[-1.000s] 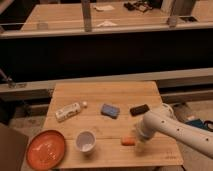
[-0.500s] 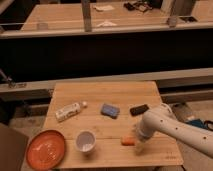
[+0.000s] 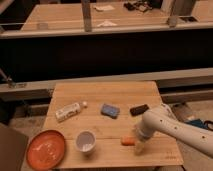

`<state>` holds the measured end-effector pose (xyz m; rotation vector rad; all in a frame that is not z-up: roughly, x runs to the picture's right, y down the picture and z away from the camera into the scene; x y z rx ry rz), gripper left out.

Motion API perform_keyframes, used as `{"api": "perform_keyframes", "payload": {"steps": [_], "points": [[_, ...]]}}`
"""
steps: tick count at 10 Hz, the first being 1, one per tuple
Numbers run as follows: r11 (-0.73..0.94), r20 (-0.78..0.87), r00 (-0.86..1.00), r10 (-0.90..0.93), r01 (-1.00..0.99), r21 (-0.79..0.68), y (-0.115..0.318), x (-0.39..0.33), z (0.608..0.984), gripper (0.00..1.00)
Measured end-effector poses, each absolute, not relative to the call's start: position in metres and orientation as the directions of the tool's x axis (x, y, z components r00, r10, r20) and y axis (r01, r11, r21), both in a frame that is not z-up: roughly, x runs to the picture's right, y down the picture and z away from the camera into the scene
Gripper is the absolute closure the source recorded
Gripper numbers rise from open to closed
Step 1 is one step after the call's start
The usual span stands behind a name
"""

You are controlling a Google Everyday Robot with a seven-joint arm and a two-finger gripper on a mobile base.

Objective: Place the pepper in the ceramic cup

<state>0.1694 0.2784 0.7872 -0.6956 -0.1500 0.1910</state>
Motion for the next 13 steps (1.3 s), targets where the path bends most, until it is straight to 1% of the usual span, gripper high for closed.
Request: {"api": "perform_keyframes", "payload": {"steps": [4, 6, 7, 8, 10, 11, 12, 13], "points": [[0.747, 0.069, 0.972, 0.223, -0.126, -0.652, 0.2801, 0.1681, 0.7898, 0.21], [0.746, 0.066, 0.972, 0.225, -0.128, -0.653, 0.2805, 0.1683, 0.7899, 0.34], [0.745, 0.065, 0.972, 0.226, -0.129, -0.654, 0.2808, 0.1680, 0.7903, 0.37], [0.745, 0.066, 0.972, 0.225, -0.128, -0.655, 0.2809, 0.1673, 0.7907, 0.45], [0.744, 0.069, 0.973, 0.223, -0.124, -0.656, 0.2814, 0.1651, 0.7914, 0.64], [0.743, 0.068, 0.973, 0.222, -0.123, -0.658, 0.2826, 0.1650, 0.7906, 0.78], [0.743, 0.067, 0.973, 0.219, -0.122, -0.658, 0.2817, 0.1652, 0.7892, 0.88], [0.742, 0.064, 0.975, 0.215, -0.120, -0.659, 0.2817, 0.1655, 0.7882, 0.96]]}}
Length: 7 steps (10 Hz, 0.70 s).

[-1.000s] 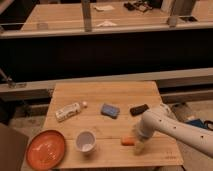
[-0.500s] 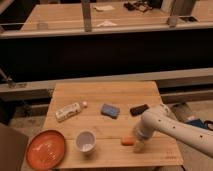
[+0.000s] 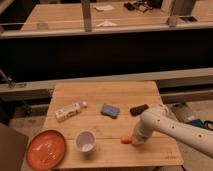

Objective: Place the pepper in the ceramic cup

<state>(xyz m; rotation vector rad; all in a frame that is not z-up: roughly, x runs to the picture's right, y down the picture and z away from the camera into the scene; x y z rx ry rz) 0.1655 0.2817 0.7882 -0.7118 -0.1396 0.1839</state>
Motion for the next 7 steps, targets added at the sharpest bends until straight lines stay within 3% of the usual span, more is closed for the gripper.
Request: {"api": "perform_keyframes", "payload": {"steps": [7], "points": [[0.767, 0.099, 0.981, 0.167, -0.066, -0.638, 0.257, 0.158, 0.767, 0.99]]}}
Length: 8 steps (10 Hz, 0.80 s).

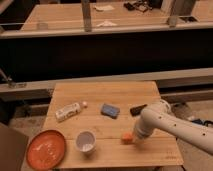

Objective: Place the pepper in the ceramic cup

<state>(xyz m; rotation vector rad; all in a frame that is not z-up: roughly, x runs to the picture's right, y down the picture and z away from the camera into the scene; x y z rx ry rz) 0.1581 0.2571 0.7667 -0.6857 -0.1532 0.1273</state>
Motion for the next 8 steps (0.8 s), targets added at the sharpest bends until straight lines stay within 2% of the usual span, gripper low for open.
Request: {"api": "perform_keyframes", "payload": {"steps": [8], "points": [[0.770, 0.117, 0.989, 0.086, 0.009, -0.637, 0.221, 0.130, 0.733, 0.99]]}}
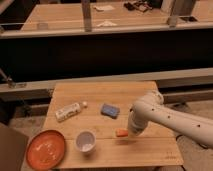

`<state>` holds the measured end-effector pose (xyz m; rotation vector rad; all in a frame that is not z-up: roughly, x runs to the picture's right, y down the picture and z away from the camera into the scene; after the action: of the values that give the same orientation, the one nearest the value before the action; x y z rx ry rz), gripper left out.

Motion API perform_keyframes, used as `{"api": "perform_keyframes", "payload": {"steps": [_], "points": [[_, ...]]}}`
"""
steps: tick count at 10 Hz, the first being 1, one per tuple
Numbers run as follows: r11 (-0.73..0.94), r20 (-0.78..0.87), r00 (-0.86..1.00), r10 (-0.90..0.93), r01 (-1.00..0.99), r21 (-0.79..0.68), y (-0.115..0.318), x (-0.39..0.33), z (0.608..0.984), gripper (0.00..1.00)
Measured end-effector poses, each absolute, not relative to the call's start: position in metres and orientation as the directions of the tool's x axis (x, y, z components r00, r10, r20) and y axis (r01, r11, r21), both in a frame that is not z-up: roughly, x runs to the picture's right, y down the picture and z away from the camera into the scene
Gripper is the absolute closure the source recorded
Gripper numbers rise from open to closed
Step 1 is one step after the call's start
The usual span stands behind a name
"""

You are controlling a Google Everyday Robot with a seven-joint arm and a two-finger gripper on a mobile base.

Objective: Place the pepper in the ceramic cup

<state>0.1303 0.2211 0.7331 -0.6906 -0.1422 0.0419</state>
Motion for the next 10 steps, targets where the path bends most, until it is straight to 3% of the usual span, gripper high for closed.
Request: {"api": "perform_keyframes", "payload": {"steps": [10], "points": [[0.784, 0.140, 0.990, 0.012, 0.078, -0.616, 0.205, 0.102, 0.699, 0.99]]}}
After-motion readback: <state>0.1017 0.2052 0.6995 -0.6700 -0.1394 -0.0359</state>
